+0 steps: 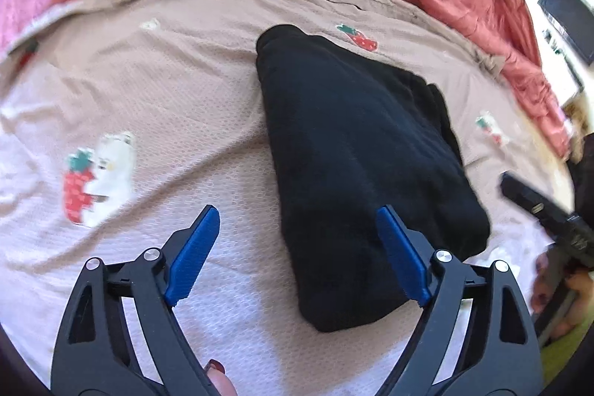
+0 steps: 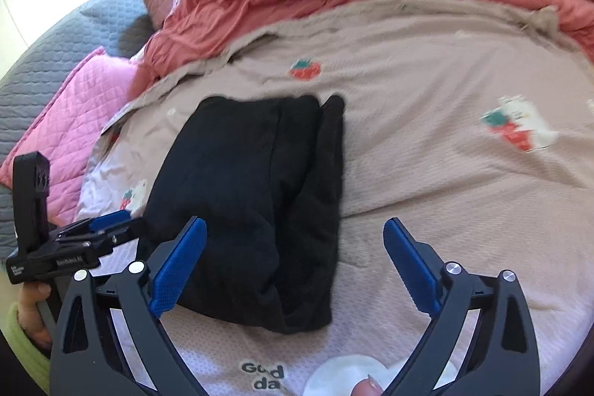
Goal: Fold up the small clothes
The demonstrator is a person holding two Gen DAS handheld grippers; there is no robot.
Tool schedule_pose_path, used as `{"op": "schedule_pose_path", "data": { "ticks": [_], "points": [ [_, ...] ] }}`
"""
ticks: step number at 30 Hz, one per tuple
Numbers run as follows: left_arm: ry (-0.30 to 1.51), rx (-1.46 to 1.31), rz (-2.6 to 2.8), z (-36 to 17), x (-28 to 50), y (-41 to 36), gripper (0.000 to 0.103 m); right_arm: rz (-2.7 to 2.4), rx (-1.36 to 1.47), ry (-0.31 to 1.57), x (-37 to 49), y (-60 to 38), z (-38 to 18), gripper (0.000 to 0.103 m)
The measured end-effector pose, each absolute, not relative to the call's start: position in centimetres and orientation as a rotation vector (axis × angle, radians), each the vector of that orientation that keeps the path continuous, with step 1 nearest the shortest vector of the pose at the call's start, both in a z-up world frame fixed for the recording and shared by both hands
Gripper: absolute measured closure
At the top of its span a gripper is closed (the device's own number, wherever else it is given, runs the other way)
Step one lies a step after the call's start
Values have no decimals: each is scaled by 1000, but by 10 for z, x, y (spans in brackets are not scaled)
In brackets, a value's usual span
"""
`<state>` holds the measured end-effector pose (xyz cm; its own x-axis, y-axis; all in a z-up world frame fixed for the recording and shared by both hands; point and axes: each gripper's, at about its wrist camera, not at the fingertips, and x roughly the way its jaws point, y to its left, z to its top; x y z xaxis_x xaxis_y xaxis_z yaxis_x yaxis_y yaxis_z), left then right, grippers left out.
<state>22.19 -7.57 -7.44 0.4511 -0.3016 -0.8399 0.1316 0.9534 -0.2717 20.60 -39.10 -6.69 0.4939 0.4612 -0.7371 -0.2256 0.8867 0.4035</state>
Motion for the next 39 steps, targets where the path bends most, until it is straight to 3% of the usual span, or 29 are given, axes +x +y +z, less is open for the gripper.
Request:
{"op": "schedule_pose_path", "data": {
  "ticks": [9,14,17,21,23,32,39],
  "points": [
    [1148,-297,-354,-98,253,-83,24,540,220,1121,238,-367,-107,8],
    [1156,-327,-383,-107,268,-90,26,618,257,1138,243,-353,-123,18],
    [1172,-389,-395,-113,277,-89,33,671,340,1129,246,-351,-125,33],
    [1166,-397,-397,-110,279,-91,57,686,293,1089,243,-345,-114,49],
    [1138,-355,-396,-99,275,-95,62,683,275,1068,241,-344,-103,53],
    [1078,-353,-389,-65,238,-72,63,716,243,989,203,-326,-60,55],
    [1130,-326,-360,-81,219,-52,61,707,230,1035,181,-304,-76,55]
  ]
}}
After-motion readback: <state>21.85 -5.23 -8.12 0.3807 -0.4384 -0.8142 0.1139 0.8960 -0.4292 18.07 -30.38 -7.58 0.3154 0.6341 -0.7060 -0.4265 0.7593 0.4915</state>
